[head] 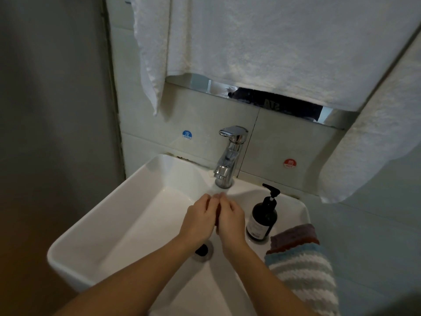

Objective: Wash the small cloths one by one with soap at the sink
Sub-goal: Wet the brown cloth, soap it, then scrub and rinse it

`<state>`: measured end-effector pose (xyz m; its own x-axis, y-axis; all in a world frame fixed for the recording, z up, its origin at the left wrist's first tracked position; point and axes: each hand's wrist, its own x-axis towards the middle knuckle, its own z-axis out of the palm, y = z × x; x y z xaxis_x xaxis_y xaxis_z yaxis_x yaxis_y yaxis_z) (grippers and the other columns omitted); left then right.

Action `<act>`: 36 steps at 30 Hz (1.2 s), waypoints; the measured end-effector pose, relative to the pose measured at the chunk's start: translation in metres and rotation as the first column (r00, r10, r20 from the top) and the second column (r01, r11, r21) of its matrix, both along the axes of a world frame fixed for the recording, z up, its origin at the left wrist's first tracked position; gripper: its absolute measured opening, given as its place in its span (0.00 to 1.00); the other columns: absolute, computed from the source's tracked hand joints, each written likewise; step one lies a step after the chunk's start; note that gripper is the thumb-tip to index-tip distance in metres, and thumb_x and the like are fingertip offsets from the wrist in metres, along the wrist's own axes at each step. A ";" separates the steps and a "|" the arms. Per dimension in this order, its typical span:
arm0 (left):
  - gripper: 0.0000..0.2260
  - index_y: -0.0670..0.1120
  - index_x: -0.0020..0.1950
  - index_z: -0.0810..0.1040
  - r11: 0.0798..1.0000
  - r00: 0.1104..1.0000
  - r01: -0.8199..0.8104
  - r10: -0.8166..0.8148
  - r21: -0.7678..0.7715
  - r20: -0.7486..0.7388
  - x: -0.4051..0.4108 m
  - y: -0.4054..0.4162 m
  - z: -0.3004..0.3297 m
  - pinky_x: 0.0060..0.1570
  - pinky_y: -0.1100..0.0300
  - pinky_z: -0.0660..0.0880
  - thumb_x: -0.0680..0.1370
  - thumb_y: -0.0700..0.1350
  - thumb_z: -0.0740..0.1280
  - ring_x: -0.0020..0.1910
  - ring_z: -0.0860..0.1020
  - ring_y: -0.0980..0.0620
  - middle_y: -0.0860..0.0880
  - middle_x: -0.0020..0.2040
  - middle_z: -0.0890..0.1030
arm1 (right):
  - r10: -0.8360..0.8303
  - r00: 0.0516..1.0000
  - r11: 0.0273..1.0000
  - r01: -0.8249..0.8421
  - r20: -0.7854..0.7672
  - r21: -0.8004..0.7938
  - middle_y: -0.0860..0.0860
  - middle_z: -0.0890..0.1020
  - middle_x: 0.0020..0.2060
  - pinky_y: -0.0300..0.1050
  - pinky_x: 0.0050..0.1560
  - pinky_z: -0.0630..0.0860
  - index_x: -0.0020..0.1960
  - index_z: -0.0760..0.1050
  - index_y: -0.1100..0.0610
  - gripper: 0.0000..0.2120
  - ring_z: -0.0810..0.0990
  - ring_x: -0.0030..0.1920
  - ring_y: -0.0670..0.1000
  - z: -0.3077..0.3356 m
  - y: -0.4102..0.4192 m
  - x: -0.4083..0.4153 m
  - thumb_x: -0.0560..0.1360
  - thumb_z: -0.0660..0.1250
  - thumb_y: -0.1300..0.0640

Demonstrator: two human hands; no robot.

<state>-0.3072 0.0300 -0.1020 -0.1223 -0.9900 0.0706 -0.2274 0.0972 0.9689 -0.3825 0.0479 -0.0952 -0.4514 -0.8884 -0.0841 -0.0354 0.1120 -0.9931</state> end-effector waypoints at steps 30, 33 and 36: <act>0.12 0.48 0.42 0.70 0.997 0.998 0.051 -0.050 -0.063 0.029 0.003 0.004 0.007 0.37 0.53 0.73 0.83 0.48 0.55 0.34 0.76 0.55 0.50 0.36 0.78 | 0.071 0.973 0.991 -0.094 -0.222 -0.097 0.47 0.77 0.33 0.42 0.37 0.72 0.43 0.72 0.56 0.11 0.74 0.33 0.42 0.001 0.005 -0.002 0.82 0.58 0.57; 0.13 0.48 0.42 0.70 0.991 0.993 0.047 -0.032 -0.124 0.117 0.003 0.002 0.007 0.35 0.58 0.71 0.84 0.48 0.54 0.34 0.75 0.55 0.50 0.36 0.78 | 0.107 0.949 0.992 -0.124 -0.296 -0.039 0.52 0.79 0.35 0.44 0.38 0.72 0.41 0.75 0.57 0.13 0.76 0.37 0.48 0.003 0.002 -0.006 0.82 0.57 0.57; 0.14 0.49 0.41 0.72 0.990 0.990 0.039 -0.020 -0.134 0.137 0.001 0.001 0.006 0.37 0.59 0.72 0.84 0.49 0.54 0.37 0.77 0.53 0.50 0.37 0.79 | 0.118 0.955 0.993 -0.115 -0.272 0.028 0.54 0.81 0.36 0.46 0.39 0.74 0.41 0.77 0.56 0.15 0.80 0.40 0.52 0.006 0.001 -0.007 0.82 0.57 0.56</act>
<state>-0.3059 0.0306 -0.0962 -0.1691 -0.9681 0.1851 -0.3504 0.2346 0.9067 -0.3893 0.0485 -0.0887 -0.3517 -0.9359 0.0174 -0.3186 0.1022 -0.9424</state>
